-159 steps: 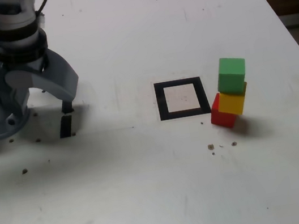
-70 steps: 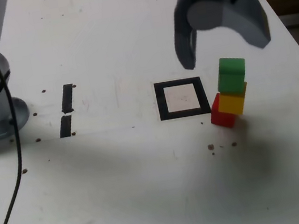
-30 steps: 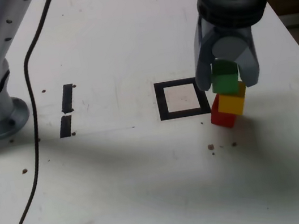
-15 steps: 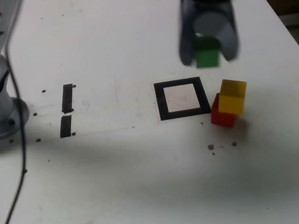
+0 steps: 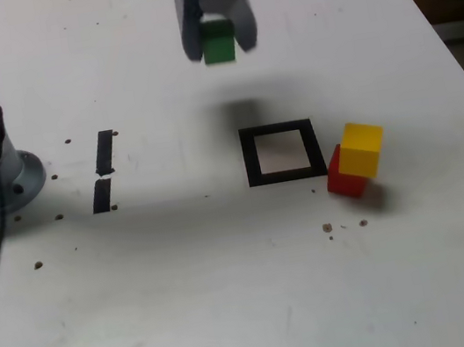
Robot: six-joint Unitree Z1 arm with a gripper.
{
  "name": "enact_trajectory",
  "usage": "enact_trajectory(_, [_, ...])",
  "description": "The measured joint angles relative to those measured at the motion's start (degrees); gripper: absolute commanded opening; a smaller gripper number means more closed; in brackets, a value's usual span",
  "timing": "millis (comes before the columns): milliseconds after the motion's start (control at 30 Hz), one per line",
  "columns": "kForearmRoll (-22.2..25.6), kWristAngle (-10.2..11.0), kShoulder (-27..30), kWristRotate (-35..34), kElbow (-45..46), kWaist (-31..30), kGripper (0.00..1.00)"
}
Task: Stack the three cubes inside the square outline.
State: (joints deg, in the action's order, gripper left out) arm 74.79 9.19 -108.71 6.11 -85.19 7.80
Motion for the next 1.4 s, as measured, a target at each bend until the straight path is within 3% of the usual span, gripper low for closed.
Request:
enact_trajectory(133, [-7.39,-0.64,-0.62,0.28,8.20,1.76,0.24])
enact_trajectory(500, [-13.65,-2.83,-1.24,0.28,15.04,1.73,0.28])
enact_trajectory(567, [-14.35,-2.87,-1.21,0.17,15.59,1.73,0.35])
enact_trajectory(733, [-13.98,-3.21,-1.15,0.01,16.05,1.73,0.70])
enact_trajectory(833, [-13.29,-3.50,-1.15,0.04,16.30,1.73,0.84])
enact_trajectory(1033, [-8.35,-3.53,2.65,-0.06,13.69,0.99,0.92])
enact_trajectory(1200, [0.40,-3.81,8.36,-0.75,4.98,-2.65,0.94])
enact_trajectory(1300, [6.22,-3.68,8.13,-1.79,-0.61,-7.22,0.94])
enact_trajectory(1400, [12.47,-3.52,4.04,-4.25,-6.74,-13.30,0.94])
